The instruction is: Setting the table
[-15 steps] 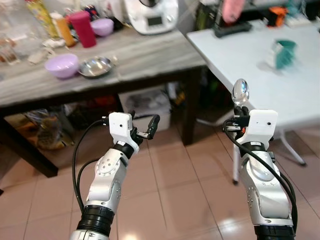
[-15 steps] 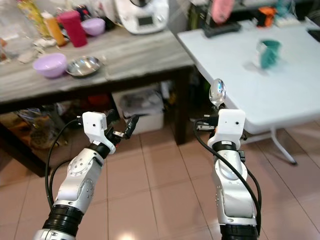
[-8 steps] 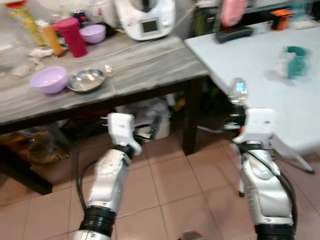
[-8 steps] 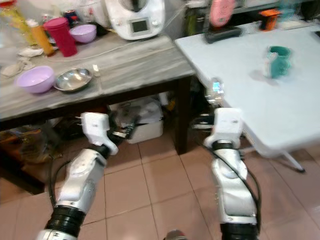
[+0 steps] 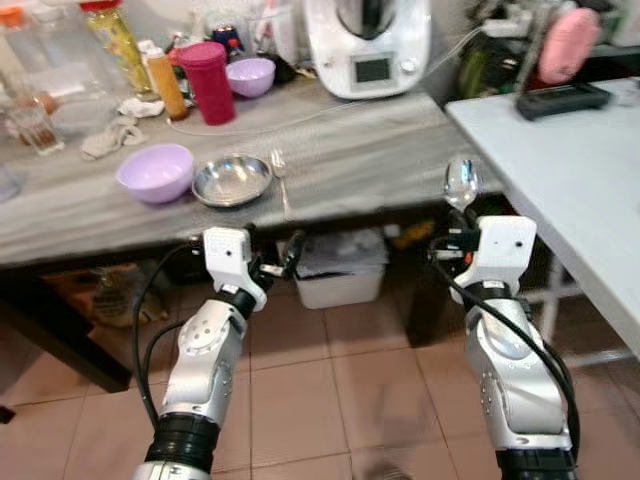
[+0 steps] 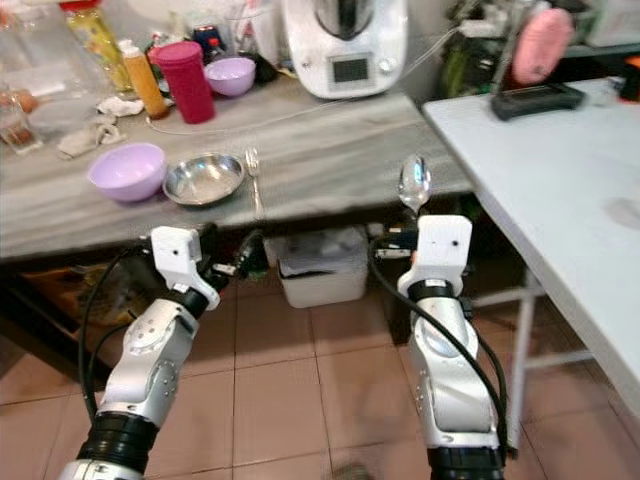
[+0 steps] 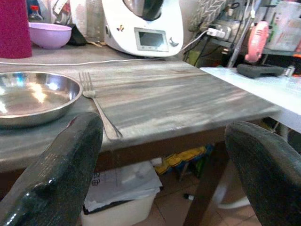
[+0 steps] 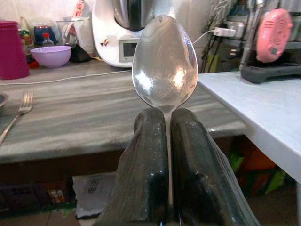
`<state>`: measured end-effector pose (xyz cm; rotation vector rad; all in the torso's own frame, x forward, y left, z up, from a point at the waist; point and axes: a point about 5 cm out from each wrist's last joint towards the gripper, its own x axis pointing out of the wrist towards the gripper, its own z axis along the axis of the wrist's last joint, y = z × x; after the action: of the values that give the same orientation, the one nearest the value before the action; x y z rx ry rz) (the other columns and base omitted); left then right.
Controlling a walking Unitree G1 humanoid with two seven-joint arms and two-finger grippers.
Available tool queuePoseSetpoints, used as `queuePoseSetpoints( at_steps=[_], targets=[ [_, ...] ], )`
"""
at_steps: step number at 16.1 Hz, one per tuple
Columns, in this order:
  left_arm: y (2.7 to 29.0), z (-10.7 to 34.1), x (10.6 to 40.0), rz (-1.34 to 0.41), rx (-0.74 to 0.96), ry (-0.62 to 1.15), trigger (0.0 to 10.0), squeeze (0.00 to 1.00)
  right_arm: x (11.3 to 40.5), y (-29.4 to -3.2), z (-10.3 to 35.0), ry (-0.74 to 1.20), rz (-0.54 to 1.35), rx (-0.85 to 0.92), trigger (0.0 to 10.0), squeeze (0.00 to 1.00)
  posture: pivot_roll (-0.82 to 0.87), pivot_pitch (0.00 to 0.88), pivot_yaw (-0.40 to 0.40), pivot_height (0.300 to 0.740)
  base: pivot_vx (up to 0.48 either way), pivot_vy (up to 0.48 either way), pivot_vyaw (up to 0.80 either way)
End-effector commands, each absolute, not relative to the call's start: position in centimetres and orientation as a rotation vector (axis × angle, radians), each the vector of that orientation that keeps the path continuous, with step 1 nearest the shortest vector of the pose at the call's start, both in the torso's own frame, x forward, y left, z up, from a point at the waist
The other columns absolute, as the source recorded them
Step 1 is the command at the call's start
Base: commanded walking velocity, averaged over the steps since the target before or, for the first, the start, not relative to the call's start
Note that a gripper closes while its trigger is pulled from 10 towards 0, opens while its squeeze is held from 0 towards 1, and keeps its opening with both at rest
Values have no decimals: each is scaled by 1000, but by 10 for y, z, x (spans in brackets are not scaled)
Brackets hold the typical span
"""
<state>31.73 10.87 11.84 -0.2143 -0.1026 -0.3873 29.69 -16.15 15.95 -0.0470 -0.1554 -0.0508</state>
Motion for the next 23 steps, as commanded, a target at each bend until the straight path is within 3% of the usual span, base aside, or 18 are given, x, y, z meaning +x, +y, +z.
queuePoseSetpoints(
  at_steps=[1,9,14,23],
  targets=[
    [108,119,317,-389,-207,-103,10000,0,296,-163,164,-175,-52,-50,10000,0,-284,71,69,740,480,0,706],
    [133,112,299,-344,-136,-88,10000,0,294,-163,162,-168,-50,-41,10000,0,-263,89,71,740,388,0,192],
    [137,101,283,-397,-95,-24,10000,0,293,-168,161,-165,-105,-42,10000,0,-261,100,70,740,0,0,0],
    [130,98,263,-683,-14,26,10000,0,283,-220,152,-61,-417,-174,10000,0,-276,124,73,740,0,0,0]
  ],
)
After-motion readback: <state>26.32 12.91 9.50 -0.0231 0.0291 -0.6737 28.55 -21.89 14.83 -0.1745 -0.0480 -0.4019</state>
